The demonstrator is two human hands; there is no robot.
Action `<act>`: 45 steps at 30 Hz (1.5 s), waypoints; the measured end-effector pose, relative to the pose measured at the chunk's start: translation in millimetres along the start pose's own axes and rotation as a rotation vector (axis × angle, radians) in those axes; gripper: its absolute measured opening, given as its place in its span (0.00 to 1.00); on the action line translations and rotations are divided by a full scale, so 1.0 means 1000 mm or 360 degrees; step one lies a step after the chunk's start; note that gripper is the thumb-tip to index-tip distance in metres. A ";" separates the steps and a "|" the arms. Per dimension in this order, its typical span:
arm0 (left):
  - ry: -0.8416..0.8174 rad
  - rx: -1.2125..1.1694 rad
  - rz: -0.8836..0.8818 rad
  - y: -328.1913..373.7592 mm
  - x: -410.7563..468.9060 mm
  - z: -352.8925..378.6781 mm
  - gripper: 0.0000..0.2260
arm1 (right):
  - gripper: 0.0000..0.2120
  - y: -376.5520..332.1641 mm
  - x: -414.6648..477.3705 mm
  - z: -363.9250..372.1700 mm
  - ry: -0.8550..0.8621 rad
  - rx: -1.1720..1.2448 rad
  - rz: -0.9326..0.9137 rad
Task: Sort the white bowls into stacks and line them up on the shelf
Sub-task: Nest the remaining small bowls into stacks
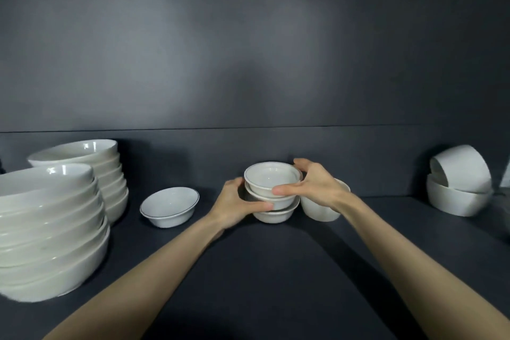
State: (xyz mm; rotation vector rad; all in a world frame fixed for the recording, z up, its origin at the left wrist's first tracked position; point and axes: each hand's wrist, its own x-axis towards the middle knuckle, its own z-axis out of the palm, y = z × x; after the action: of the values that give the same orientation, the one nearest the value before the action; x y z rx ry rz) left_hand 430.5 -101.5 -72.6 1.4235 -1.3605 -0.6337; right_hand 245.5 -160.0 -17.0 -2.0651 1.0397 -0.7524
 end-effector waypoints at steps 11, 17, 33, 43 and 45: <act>-0.0095 -0.0252 -0.0079 -0.023 0.008 0.001 0.28 | 0.49 0.001 0.006 0.014 0.0003 -0.0104 0.0104; -0.0044 -0.0186 -0.0097 -0.024 -0.005 -0.014 0.32 | 0.51 -0.001 0.002 0.026 -0.0077 0.0027 0.0049; 0.0123 -0.0171 -0.0081 -0.024 -0.042 -0.028 0.30 | 0.50 0.006 0.002 0.052 -0.0084 0.0185 -0.0064; 0.0233 -0.0166 0.0063 -0.032 -0.042 -0.025 0.29 | 0.51 0.016 0.000 0.058 -0.0023 0.0387 -0.0029; 0.0262 -0.0184 0.0058 -0.033 -0.042 -0.024 0.29 | 0.42 0.013 -0.004 0.058 -0.0030 0.0436 -0.0028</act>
State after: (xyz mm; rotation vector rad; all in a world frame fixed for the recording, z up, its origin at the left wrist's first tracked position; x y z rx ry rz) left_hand 455.6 -60.4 -105.4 1.3249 -1.1992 -0.5501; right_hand 281.3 -143.7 -62.0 -1.8446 0.8570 -0.8335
